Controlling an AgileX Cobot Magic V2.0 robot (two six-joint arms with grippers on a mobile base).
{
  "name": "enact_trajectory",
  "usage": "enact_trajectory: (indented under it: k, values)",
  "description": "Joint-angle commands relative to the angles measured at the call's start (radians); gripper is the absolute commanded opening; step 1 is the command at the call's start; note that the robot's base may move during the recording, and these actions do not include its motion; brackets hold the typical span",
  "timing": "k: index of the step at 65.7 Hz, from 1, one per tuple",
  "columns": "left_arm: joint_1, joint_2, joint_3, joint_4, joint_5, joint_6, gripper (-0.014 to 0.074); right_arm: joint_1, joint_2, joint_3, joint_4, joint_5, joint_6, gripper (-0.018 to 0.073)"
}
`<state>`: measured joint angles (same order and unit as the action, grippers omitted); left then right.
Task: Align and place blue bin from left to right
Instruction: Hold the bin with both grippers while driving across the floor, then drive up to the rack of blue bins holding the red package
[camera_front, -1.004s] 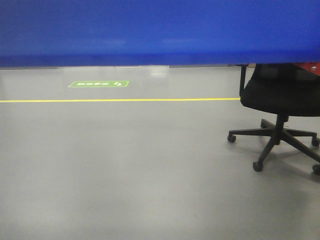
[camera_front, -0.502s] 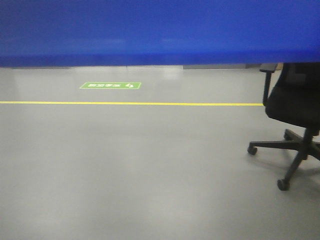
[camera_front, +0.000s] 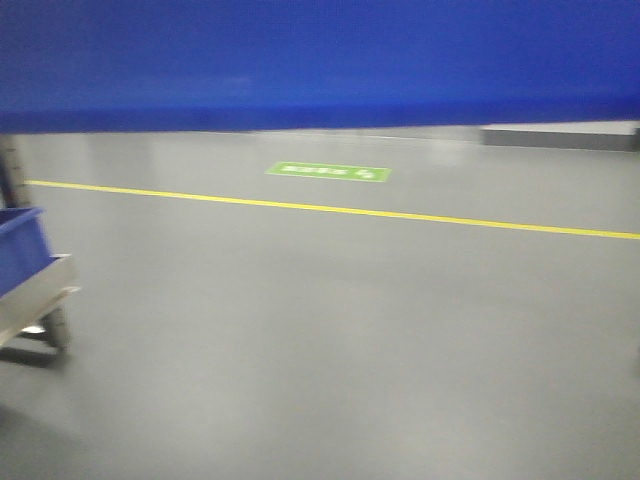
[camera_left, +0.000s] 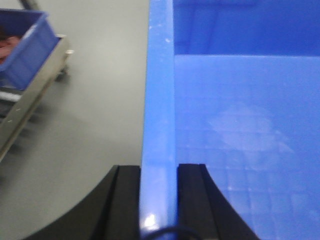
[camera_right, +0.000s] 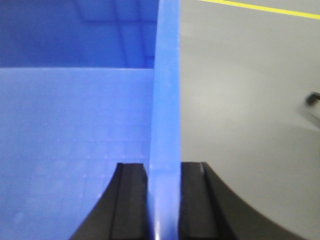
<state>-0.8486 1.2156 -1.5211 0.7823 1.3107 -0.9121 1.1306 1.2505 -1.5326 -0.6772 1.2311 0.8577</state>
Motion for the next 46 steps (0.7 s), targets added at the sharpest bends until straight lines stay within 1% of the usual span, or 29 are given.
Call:
enact_trajectory:
  k: [1, 46]
  values:
    - [-0.011, -0.002, -0.009, 0.038, -0.090, -0.010, -0.0111, 0.009, -0.003, -0.011, -0.003, -0.193, -0.011, -0.0072]
    - [-0.011, -0.002, -0.009, 0.038, -0.090, -0.010, -0.0111, 0.009, -0.003, -0.011, -0.003, -0.193, -0.011, -0.0072]
